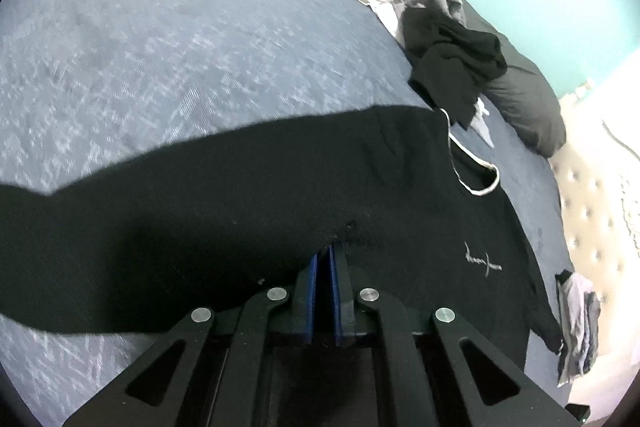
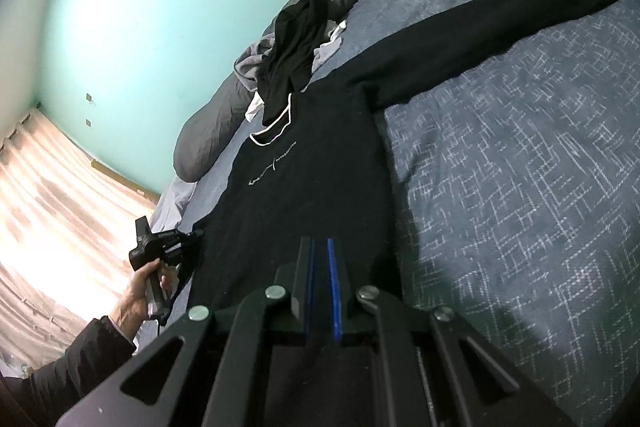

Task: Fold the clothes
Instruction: 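Release the sleeve with the right tool and move both tools back to the hem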

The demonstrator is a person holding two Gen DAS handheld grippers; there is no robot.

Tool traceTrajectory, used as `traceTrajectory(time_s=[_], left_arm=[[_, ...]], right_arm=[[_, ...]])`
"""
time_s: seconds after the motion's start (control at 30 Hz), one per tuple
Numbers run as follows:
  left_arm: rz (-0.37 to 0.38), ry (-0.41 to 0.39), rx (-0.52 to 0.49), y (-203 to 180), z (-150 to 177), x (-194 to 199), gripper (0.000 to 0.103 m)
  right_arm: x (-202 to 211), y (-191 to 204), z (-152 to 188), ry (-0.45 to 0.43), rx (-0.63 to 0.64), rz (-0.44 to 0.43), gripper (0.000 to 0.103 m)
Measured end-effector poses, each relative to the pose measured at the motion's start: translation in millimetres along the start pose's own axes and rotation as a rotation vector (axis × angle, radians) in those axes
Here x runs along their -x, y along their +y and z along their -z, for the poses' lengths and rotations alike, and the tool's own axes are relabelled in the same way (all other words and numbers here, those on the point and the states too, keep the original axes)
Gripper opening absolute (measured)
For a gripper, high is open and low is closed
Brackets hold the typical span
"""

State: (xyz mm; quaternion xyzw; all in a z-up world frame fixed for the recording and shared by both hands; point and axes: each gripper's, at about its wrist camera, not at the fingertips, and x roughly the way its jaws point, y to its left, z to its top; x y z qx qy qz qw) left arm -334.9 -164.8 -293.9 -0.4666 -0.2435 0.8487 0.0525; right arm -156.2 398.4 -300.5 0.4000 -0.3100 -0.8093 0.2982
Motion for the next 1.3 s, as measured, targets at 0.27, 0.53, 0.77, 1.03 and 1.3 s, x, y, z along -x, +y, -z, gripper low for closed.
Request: traceTrajectory(time_s=[0.27, 0.53, 0.77, 1.03, 1.3], left_arm=[[-0.028, 0.048, -0.019, 2, 6, -14, 0.009], [-0.080, 0.131, -0.072, 13, 41, 38, 0.024], [-0.096, 0.259, -0.127, 31, 108, 90, 0.025], [-0.068, 0.361, -0.159, 41, 182, 140, 0.026], [-0.037, 0.438, -0.156, 44, 236, 170, 0.036]], right_arm=[[0, -4, -2, 0.005, -0.014, 0.012, 0.008], [2, -5, -3, 0.030, -0.047, 0.057, 0.035], [13, 19, -6, 0.145, 0.001, 0.159, 0.035], [29, 40, 11, 0.354, 0.066, 0.264, 0.035], [39, 44, 45, 0.512, 0.081, 0.341, 0.035]])
